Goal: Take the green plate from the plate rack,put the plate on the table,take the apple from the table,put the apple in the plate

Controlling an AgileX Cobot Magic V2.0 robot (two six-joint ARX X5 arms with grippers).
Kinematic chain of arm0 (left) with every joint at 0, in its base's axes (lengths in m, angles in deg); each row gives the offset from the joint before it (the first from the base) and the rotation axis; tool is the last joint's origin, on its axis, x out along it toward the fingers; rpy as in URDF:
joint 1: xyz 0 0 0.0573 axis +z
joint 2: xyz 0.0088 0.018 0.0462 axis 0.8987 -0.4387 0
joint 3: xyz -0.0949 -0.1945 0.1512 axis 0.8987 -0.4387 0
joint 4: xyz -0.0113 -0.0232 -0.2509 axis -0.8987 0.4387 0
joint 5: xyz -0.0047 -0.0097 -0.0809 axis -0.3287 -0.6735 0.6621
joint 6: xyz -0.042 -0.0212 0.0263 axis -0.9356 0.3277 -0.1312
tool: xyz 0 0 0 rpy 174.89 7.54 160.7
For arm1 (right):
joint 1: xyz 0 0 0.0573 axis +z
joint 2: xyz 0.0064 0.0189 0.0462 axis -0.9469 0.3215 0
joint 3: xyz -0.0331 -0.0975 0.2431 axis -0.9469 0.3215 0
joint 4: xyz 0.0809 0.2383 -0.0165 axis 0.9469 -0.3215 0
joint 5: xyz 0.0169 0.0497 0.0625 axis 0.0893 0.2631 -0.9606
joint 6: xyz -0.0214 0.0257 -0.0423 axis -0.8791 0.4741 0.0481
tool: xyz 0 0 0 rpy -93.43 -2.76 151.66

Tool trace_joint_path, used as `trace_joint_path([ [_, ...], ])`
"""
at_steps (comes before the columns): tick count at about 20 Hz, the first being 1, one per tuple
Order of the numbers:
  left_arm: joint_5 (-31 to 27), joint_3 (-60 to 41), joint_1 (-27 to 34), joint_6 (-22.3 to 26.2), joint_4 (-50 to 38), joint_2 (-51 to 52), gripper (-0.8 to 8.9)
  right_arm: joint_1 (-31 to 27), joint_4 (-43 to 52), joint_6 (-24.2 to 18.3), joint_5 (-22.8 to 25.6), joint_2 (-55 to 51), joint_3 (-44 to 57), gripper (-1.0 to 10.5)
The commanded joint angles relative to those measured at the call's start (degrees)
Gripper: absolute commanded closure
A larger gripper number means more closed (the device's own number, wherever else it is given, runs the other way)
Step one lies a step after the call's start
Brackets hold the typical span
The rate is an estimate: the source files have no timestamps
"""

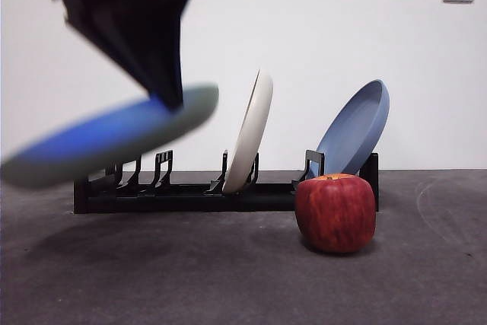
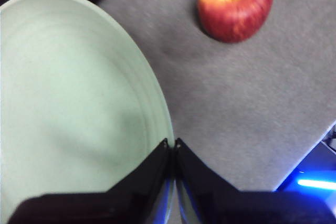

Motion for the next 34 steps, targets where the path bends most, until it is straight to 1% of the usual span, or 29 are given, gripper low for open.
trace_joint_path([
  [1, 3.56, -3.13, 1.38, -0.5, -3.91, -0.94, 8.23, 0.0, -2.08, -0.46, -3.58, 0.02, -0.09, 6.3],
  [3, 5.66, -3.69, 2.89, -0.13, -4.52, -2.27, 8.23, 0.0, -4.24, -1.14, -8.22, 0.02, -0.07, 6.3],
  [5, 5.79, -3.69, 4.28, 0.15, -4.98, -4.28, 8.23, 0.02, -6.1, -1.9, -11.13, 0.02, -0.09, 6.3],
  [7, 5.81, -3.69, 5.4, 1.68, -6.1, -6.88, 8.23, 0.02, -7.17, -1.9, -11.41, 0.02, -0.07, 6.3],
  [9, 6.6, -3.69, 5.55, 2.12, -7.69, -9.77, 8.23, 0.02, -7.3, -1.88, -11.41, 0.02, -0.09, 6.3],
  [13, 10.64, -3.69, 5.53, 1.53, -9.22, -15.02, 8.22, 0.02, -7.91, -1.92, -11.41, 0.02, -0.07, 6.3],
  [15, 10.75, -3.69, 5.57, 0.52, -8.61, -16.48, 8.1, 0.02, -8.09, -1.92, -11.41, 0.02, -0.09, 6.3],
  [16, 10.73, -3.69, 5.81, 0.52, -8.59, -16.55, 7.76, 0.02, -8.13, -1.92, -11.39, 0.02, -0.09, 6.3],
  [17, 10.69, -3.67, 5.86, 0.42, -8.61, -16.41, 6.99, 0.02, -8.11, -1.95, -11.39, 0.02, -0.09, 6.3],
  [18, 9.81, -3.67, 5.97, -0.09, -8.61, -16.09, 6.11, 0.02, -8.11, -1.97, -11.39, 0.02, -0.07, 6.3],
  [19, 9.86, -3.67, 6.34, -0.24, -8.55, -15.67, 5.89, 0.02, -8.13, -1.97, -11.39, 0.02, -0.09, 6.3],
  [25, 9.9, -3.65, 8.35, -0.52, -8.17, -12.07, 5.87, 0.02, -8.31, -2.14, -11.39, 0.02, -0.09, 6.3],
  [26, 9.92, -3.65, 8.59, -0.52, -8.09, -10.75, 5.75, 0.02, -8.37, -2.14, -11.39, 0.02, -0.07, 6.3],
  [27, 9.92, -3.61, 8.66, -0.57, -8.07, -9.42, 5.25, 0.02, -8.44, -2.14, -11.41, 0.02, -0.09, 6.3],
  [28, 9.97, -3.34, 8.66, -0.7, -7.67, -7.67, 4.88, 0.02, -8.59, -2.27, -11.41, 0.04, -0.07, 6.3],
  [31, 10.56, -1.16, 8.63, -0.81, -4.83, -0.81, 4.89, 0.04, -9.53, -3.52, -11.41, 0.11, -0.07, 6.3],
  [34, 10.45, 3.91, 8.66, -0.76, 0.07, 7.19, 4.89, 0.13, -11.47, -4.07, -11.39, 1.16, -0.02, 6.3],
])
